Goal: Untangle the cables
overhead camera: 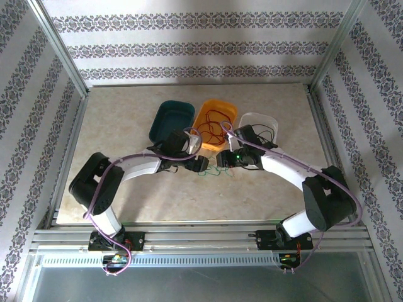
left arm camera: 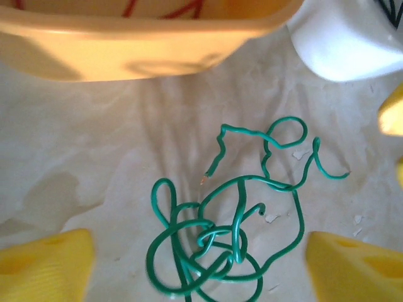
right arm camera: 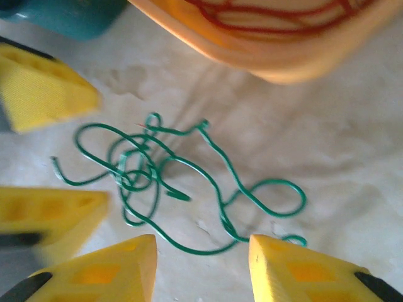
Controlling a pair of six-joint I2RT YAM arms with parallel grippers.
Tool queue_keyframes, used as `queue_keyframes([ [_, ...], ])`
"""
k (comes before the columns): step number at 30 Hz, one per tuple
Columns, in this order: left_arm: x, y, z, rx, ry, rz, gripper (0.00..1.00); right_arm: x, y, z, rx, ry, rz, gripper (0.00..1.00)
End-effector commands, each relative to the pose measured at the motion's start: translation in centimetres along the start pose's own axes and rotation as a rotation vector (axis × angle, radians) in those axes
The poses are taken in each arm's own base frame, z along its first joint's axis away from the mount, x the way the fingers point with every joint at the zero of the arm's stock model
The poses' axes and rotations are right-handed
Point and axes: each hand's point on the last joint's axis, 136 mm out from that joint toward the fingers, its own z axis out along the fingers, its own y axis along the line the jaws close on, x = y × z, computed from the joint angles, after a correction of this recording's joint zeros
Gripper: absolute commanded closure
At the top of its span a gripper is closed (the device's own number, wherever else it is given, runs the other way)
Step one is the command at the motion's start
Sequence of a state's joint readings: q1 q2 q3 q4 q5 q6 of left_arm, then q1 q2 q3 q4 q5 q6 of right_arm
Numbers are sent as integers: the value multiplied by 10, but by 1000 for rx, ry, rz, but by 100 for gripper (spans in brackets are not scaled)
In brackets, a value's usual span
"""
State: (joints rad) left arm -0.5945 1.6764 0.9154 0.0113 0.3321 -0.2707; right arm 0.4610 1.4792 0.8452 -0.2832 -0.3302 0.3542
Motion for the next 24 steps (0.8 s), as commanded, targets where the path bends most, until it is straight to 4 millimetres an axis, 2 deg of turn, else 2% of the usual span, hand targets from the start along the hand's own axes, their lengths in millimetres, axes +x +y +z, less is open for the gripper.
queue_keyframes([
  [1, -25, 12, -33, -120, -172, 12, 1, -6, -13, -9, 66, -73, 36, 57],
  [5, -18, 49, -68, -309, -355, -77, 1, -18, -19, -23, 107, -183, 36, 57],
  [7, -11, 61, -78, -375, -367, -107, 1, -25, -23, -33, 135, -234, 37, 57],
  [10, 3, 69, -77, -416, -306, -109, 1, -31, -32, -44, 190, -279, 24, 57],
  [12, 11, 70, -68, -413, -257, -105, 1, -26, -38, -40, 214, -249, 10, 57],
  [15, 12, 58, -47, -330, -206, -97, 1, -12, -42, -24, 232, -152, 3, 57],
  [19, 3, 27, -20, -150, -160, -76, 1, 5, -39, 2, 223, -49, -4, 57],
  [24, -8, 2, -6, -23, -146, -38, 0, 21, -44, 26, 279, 42, -40, 58],
])
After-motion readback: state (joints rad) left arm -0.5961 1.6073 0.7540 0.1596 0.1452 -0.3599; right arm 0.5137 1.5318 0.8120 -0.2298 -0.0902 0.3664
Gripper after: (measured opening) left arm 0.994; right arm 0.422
